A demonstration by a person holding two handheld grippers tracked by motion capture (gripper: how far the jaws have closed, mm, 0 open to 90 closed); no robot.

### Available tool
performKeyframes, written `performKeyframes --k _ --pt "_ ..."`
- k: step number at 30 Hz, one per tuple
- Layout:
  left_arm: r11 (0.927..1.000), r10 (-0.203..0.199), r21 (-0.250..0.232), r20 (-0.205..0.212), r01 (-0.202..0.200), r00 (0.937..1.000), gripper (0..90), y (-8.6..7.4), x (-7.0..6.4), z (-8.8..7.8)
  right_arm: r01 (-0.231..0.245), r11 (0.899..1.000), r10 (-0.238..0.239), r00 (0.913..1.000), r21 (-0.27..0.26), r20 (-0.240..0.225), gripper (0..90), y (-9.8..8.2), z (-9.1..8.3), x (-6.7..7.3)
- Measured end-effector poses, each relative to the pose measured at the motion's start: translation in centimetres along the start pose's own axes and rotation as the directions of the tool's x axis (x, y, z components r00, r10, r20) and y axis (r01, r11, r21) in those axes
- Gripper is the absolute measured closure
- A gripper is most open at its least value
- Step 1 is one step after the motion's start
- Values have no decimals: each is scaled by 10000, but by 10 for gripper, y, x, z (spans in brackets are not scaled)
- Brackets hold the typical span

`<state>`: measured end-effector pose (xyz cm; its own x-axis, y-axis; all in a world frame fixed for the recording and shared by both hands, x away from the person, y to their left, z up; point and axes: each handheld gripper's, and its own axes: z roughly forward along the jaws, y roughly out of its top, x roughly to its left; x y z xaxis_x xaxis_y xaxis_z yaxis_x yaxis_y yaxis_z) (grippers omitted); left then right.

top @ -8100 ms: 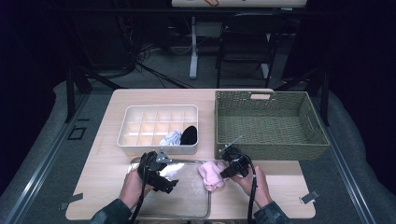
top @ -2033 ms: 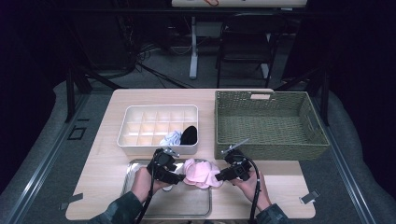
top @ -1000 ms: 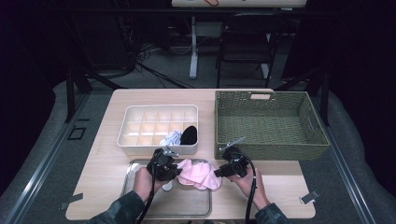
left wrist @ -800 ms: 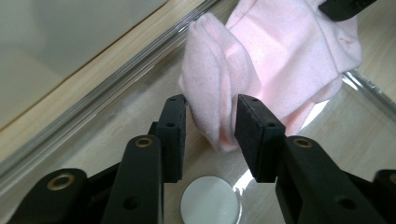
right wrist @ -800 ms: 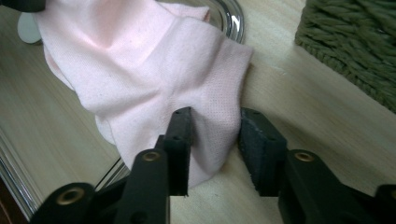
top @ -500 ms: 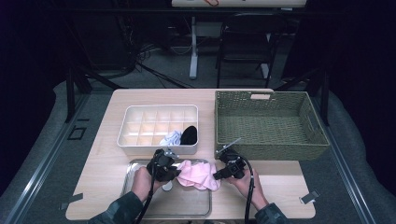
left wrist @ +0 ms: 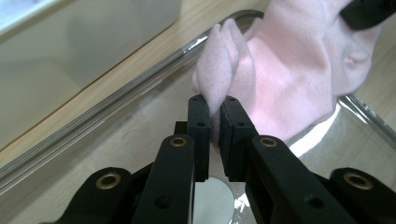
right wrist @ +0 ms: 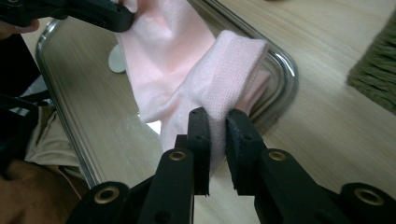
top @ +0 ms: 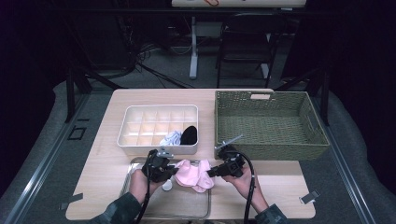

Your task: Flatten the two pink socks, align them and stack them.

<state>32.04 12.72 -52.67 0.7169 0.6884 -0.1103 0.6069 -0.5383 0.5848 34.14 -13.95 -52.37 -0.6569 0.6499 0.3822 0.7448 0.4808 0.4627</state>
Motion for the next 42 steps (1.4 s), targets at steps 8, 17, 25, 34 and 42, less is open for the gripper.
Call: performKeyframes --k 8,17,25,34,42 --pt "9988 -388 292 1 388 9992 834 -6 8 5 -474 9987 464 9975 -172 -530 807 3 15 -4" --pt "9967 -351 736 -34 352 9994 837 -11 10 11 -102 9971 60 9984 751 562 809 1 32 1" --pt "9952 -310 932 143 295 9994 840 -13 9 12 -120 9979 50 9940 633 1092 809 -4 29 0" --pt "9932 -568 1028 238 541 9981 664 -15 18 3 114 9980 -180 9943 626 1055 716 -6 24 -1" --pt "9924 -775 978 244 748 9967 503 -2 25 12 202 9949 -320 9923 990 1199 702 -8 28 -1"
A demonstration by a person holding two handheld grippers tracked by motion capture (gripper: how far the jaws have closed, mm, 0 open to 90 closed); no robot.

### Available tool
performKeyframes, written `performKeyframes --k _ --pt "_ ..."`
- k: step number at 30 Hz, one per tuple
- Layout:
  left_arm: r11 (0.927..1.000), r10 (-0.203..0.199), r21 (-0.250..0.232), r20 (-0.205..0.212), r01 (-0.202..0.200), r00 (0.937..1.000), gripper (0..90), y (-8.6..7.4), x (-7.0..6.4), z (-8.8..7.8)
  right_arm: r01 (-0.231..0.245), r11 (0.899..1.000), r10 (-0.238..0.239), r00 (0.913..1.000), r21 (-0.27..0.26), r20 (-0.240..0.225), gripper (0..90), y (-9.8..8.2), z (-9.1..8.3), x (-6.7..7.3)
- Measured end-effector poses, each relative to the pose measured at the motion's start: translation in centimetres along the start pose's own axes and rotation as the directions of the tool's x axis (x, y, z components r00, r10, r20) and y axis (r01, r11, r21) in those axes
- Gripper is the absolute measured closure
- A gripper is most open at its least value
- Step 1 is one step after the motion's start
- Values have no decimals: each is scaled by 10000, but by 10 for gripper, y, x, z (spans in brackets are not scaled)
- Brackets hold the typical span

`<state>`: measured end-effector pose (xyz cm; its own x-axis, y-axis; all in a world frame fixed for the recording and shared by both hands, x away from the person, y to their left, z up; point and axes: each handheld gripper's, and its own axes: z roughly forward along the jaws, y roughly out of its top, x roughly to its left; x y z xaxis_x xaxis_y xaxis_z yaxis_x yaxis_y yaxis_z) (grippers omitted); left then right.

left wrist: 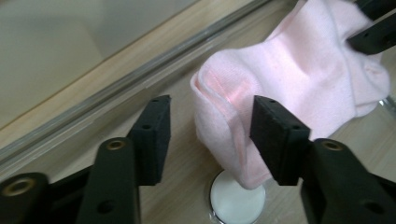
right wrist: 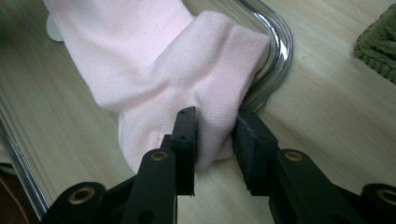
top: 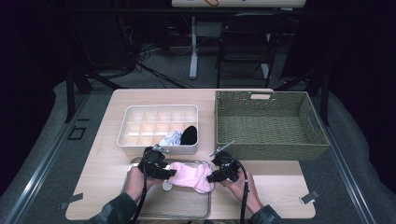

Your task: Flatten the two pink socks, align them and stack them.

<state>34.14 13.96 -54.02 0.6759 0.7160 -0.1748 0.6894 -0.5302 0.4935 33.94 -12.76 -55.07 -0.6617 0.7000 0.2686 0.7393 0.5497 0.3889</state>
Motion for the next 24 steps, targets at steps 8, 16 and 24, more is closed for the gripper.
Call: performKeyframes --k 8,16,24 --pt "9987 273 432 230 -283 9994 688 0 0 6 13 9999 -15 9998 100 181 662 -1 0 0" --pt "9984 261 494 262 -273 9993 808 -4 0 6 -233 9997 235 9994 60 -271 768 -3 1 -3" --pt "9995 204 247 173 -208 9996 825 -5 -3 8 -297 9996 296 9990 -2 -340 808 -4 -1 -7"
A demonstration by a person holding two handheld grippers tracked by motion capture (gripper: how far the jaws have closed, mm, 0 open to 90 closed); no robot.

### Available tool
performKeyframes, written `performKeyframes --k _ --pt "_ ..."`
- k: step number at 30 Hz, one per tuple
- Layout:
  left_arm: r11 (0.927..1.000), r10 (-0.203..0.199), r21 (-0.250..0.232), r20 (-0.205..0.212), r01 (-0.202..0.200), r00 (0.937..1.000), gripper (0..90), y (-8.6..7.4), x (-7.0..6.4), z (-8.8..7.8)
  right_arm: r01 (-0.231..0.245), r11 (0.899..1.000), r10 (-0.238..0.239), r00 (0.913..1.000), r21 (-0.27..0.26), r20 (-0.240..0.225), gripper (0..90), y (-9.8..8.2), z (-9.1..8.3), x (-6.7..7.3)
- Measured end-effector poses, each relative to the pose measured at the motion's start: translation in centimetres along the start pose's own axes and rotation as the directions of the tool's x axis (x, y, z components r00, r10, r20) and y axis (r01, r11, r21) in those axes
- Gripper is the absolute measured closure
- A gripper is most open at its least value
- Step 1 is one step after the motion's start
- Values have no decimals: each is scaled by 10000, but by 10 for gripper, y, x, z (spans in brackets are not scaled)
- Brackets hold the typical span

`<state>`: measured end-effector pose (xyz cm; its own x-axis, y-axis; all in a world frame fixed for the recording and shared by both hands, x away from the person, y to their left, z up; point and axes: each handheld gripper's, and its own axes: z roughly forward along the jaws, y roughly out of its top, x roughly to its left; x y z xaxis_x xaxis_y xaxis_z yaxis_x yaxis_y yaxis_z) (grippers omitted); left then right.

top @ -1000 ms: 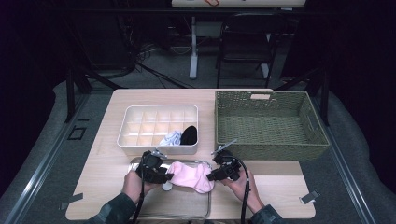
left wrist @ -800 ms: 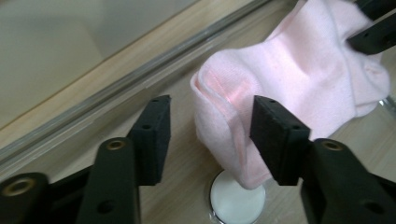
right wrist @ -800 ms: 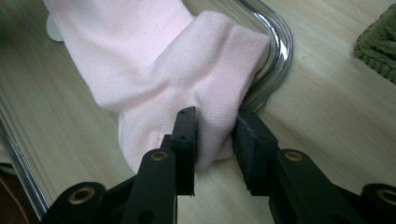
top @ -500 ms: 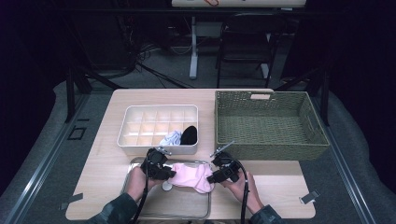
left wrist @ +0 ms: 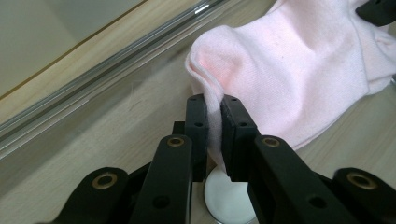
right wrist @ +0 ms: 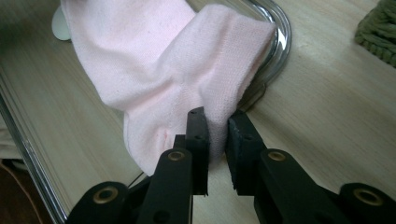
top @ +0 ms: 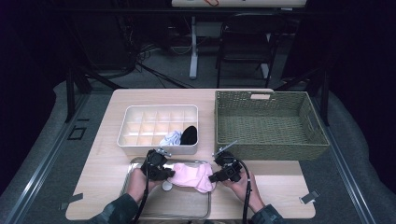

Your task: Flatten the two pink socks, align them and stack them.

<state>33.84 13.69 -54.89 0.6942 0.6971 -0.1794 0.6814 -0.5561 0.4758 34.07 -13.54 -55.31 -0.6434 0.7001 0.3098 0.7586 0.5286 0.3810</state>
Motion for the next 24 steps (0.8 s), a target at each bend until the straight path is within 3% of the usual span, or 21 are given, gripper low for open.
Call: performKeyframes --k 3,5,7,16,18,19,20,22,24 --pt "10000 3 -95 -31 -3 10000 827 -1 -2 1 -14 10000 15 10000 -14 67 809 -1 -1 -1" --pt "9999 33 -132 -64 -34 10000 831 -1 -4 1 107 9999 -112 9989 115 450 810 -2 -4 -3" --pt "9997 0 -241 -150 -4 9999 832 -2 -5 1 -119 9999 121 9993 -72 352 810 -3 -5 -4" --pt "9997 -202 -171 -141 200 9997 817 -5 -3 -2 -146 9999 149 9992 -91 362 801 -5 -8 -7" --pt "9999 -153 -78 -133 152 9998 707 -5 -2 -2 -105 9999 105 9998 -42 173 715 -5 -8 -9" --pt "9997 -249 -93 -124 247 9996 707 -5 -2 -2 -105 9999 105 9998 -42 173 715 -5 -8 -9" --pt "9995 -298 -124 -122 296 9995 636 -4 -2 -2 -101 9999 101 9999 -39 86 691 -6 -10 -11" --pt "9992 -346 -189 5 346 9994 599 -4 -2 -2 -201 9991 199 9998 -378 -63 649 -8 -16 -14" --pt "9994 -322 -109 37 322 9995 586 -3 -3 -2 -159 9996 158 9999 -239 -34 643 -8 -18 -15"
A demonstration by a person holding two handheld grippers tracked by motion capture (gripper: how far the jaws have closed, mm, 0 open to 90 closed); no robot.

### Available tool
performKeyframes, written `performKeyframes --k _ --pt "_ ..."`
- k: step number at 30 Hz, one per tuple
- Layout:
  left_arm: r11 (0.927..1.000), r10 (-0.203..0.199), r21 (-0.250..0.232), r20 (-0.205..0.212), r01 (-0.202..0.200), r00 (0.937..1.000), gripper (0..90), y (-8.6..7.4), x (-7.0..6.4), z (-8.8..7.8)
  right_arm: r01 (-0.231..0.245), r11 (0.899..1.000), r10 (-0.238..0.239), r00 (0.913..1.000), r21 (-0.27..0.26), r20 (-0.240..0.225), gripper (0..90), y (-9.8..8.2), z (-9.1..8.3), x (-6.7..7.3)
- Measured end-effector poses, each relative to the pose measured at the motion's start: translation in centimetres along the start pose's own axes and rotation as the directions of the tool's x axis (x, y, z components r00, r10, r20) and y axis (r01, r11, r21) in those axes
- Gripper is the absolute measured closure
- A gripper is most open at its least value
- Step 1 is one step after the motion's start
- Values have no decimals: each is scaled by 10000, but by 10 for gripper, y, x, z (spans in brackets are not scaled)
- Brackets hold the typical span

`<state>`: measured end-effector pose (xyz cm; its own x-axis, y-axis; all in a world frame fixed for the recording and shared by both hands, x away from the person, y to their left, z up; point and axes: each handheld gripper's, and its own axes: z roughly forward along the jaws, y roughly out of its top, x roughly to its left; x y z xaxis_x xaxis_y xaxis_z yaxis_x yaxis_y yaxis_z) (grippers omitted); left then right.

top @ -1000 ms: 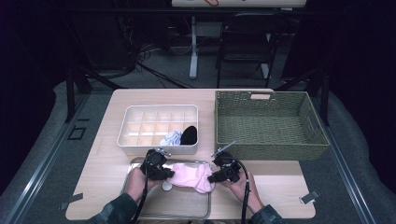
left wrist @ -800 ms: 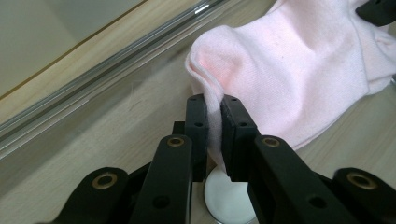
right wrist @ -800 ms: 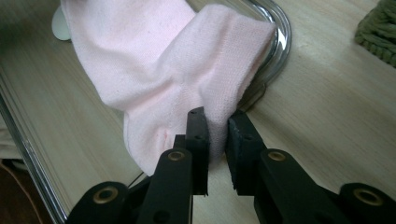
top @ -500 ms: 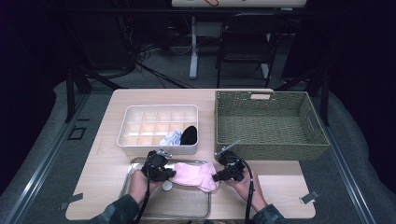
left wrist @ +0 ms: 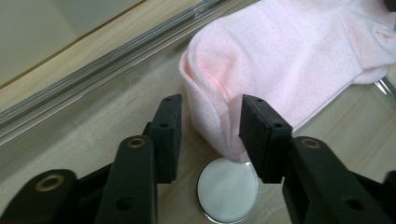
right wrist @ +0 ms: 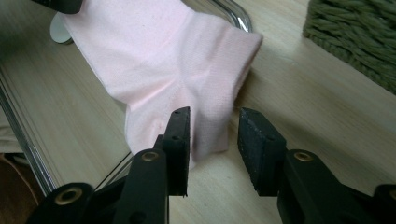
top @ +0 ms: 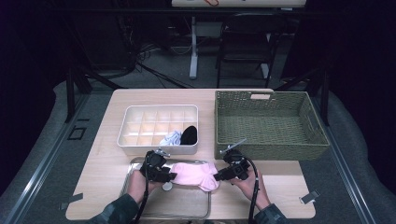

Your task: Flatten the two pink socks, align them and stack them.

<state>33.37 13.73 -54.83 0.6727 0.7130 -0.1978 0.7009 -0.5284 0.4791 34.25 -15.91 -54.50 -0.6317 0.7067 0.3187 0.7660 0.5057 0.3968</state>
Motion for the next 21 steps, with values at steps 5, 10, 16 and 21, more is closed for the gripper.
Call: performKeyframes --k 5,10,16,21 --pt "10000 1 9 21 -1 10000 588 0 0 3 -115 9998 118 9998 164 -179 632 -1 7 0" --pt "10000 32 92 300 -35 9995 619 0 2 3 124 9988 -114 9997 465 -208 689 0 13 1" --pt "9999 134 67 223 -136 9997 678 0 1 4 -34 9983 34 10000 589 5 788 -1 13 1" --pt "9999 104 12 409 -105 9991 747 0 0 4 -39 9981 34 10000 614 86 806 -1 10 1"
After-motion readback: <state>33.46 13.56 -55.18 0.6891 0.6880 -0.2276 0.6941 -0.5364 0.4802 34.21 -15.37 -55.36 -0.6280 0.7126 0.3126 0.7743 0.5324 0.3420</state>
